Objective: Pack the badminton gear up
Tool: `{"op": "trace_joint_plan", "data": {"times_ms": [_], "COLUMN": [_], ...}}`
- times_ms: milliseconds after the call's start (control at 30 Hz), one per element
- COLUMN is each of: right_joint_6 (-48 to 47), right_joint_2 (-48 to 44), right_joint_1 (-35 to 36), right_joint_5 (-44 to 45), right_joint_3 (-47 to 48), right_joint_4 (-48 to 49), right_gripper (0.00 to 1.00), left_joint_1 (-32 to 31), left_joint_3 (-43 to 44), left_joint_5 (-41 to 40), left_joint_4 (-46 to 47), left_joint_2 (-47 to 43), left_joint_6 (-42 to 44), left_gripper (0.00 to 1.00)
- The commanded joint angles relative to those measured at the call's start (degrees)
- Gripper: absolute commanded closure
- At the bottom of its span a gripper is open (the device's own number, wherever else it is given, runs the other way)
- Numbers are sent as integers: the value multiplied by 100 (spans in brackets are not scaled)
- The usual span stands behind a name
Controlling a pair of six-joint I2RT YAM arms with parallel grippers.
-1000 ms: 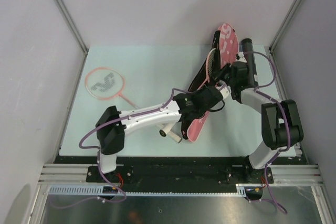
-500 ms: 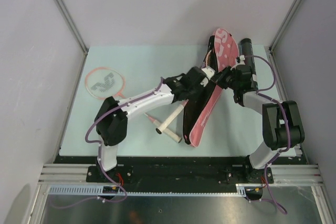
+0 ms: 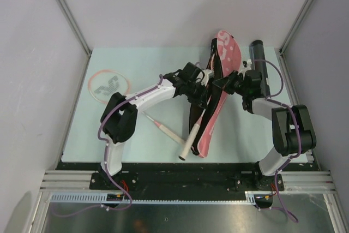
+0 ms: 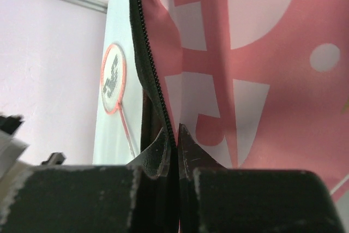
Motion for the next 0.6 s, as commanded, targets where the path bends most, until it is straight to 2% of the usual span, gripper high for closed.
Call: {"op": "trace_joint_plan", "data": {"times_ms": [0,67,133,300,367,567], "right_joint_6": [142,326,344,327,344,213], "right_joint_2": [-86,-15,11,-41,-85,-287], "right_joint_1": [128,128,137,120,111,76], "right_joint_5": [-691,-754,-798,-763,-728,-491], "right_joint_3": [-87,-193,-246,-307,-351,-430], "right_joint_4": [1594,2067,2167,2176,2150,1957], "right_gripper": [100,100,100,100,100,100], "left_joint_1": [-51,-25,20,63,90,64], "left_joint_3": [139,140,113,-36,-123,-597], "left_joint_5": [1252,1217,1147,893,700,6], "left_joint_4": [161,169,178,248,274,468], "left_joint_2": [80,88,123,203,203,-166], "left_joint_6": [-225,-242,-277,-330,-365,-471], "left_gripper": [86,82,75,65,59,50]}}
